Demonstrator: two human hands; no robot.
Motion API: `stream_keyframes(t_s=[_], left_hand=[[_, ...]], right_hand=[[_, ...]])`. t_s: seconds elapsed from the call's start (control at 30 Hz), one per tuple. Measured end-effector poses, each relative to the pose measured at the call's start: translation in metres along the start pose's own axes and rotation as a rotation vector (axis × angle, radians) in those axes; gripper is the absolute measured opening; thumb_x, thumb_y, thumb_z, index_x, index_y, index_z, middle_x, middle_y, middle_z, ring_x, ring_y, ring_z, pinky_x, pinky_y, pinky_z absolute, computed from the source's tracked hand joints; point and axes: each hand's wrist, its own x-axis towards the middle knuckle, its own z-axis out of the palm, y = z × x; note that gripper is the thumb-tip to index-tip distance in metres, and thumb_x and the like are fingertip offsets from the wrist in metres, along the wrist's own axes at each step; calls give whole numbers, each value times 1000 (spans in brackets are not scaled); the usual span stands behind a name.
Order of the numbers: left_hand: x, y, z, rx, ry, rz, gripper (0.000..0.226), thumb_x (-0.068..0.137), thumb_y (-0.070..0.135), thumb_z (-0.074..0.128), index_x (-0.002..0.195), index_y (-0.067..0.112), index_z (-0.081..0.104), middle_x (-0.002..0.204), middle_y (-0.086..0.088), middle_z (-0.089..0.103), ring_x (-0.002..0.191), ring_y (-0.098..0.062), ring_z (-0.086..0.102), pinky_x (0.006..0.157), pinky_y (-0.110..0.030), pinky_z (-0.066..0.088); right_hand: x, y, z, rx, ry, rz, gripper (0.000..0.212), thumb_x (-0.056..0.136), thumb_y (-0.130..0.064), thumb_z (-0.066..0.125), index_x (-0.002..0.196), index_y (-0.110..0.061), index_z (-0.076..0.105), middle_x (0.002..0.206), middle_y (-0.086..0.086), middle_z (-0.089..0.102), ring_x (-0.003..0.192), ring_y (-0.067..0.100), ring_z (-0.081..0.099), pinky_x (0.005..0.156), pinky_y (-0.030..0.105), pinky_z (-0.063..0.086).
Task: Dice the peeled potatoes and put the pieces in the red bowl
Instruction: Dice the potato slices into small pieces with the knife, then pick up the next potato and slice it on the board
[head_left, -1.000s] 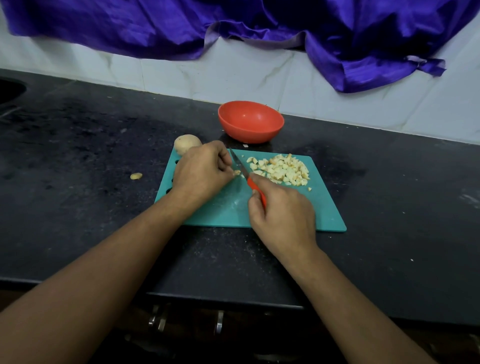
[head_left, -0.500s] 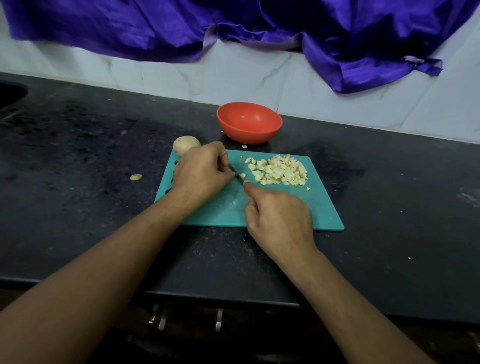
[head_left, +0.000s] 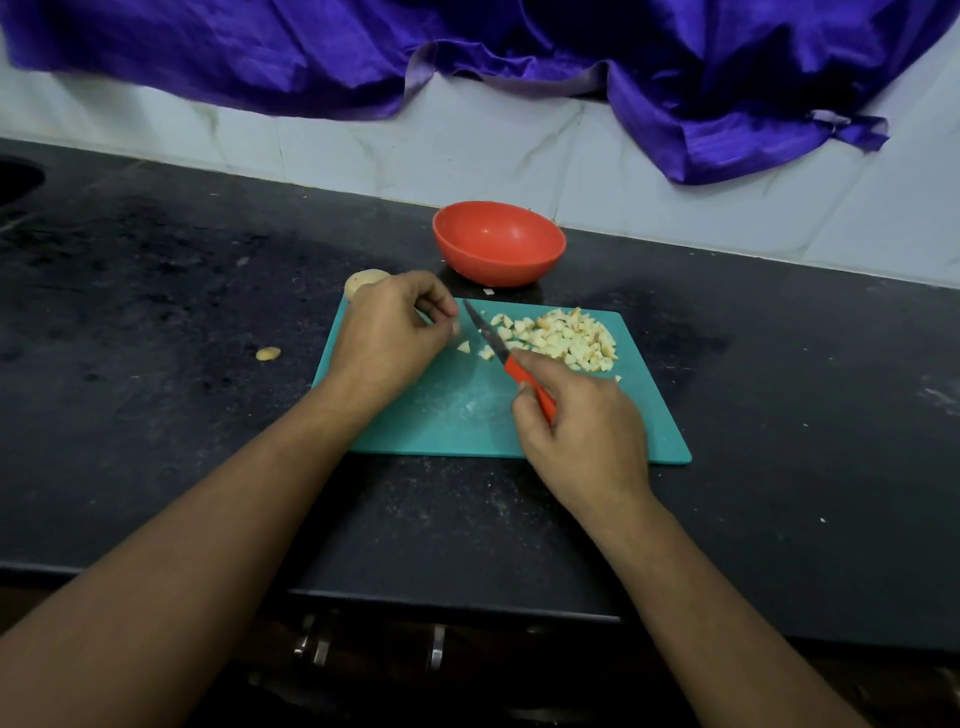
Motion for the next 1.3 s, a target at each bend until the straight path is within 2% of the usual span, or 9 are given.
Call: stream_keyframes(t_s=[0.2,0.3,0.43,0.53,0.63,0.8,1.0,1.17,1.3], left_hand=[[6,-5,-6,-73,122,-37,14,83,12,75,87,25,70,75,8,67,59,-7,58,63,-27,50],[6,-3,-8,-86,112,-49,12,85,14,76,89,24,70,76,9,67,59,-7,58,61,-23,49],[6,-2,-9,-135,102,-48,10,86,16,75,90,23,71,77,9,69,60,-13,58,60,-23,50],[6,-2,-10,-173,124,-44,8,87,18,75,91,24,71,79,8,70,61,-14,58,61,-25,52],[7,-3,-13,-207,175,-50,7,87,18,74,92,24,72,80,7,70,62,-10,58,63,-26,53],[12,-10,-26,-362,293,-122,6,87,21,73,90,25,72,85,2,72,77,-19,68,72,-42,61],[20,-20,-44,-551,422,-174,6,90,16,73,94,18,70,83,-6,63,71,-18,58,57,-26,51],[19,-29,-47,-300,370,-198,9,88,22,72,96,26,72,93,7,71,84,-11,66,80,-40,60],[15,-30,-45,126,94,-161,43,87,30,72,129,29,67,128,-1,63,112,-19,60,94,-42,53]], right_hand=[[-1,-5,5,-184,-100,-193,38,96,-31,54,132,-34,67,88,-10,75,72,13,66,59,29,47],[3,2,1,-197,-85,-72,36,98,-31,51,130,-34,66,87,-9,73,74,15,66,62,33,52],[5,10,-8,-164,-23,93,36,98,-29,52,130,-33,67,83,-4,71,73,20,63,60,32,43],[3,6,-6,-107,56,44,38,96,-27,56,132,-31,67,79,-4,72,69,20,64,59,32,44],[4,2,-3,-183,-45,9,40,98,-29,51,136,-33,64,85,-6,72,74,17,65,62,33,47],[3,0,-2,-179,-50,-34,39,98,-29,51,135,-32,65,87,-6,73,75,18,66,61,32,45],[2,1,-2,-185,-65,-30,38,99,-31,52,135,-33,65,88,-8,73,75,15,65,59,29,42],[1,3,-2,-54,-22,14,38,98,-30,55,134,-33,67,91,-6,75,70,12,59,61,29,43],[1,5,-1,-36,-39,34,39,98,-31,55,134,-34,66,93,-9,75,65,6,50,61,27,40]])
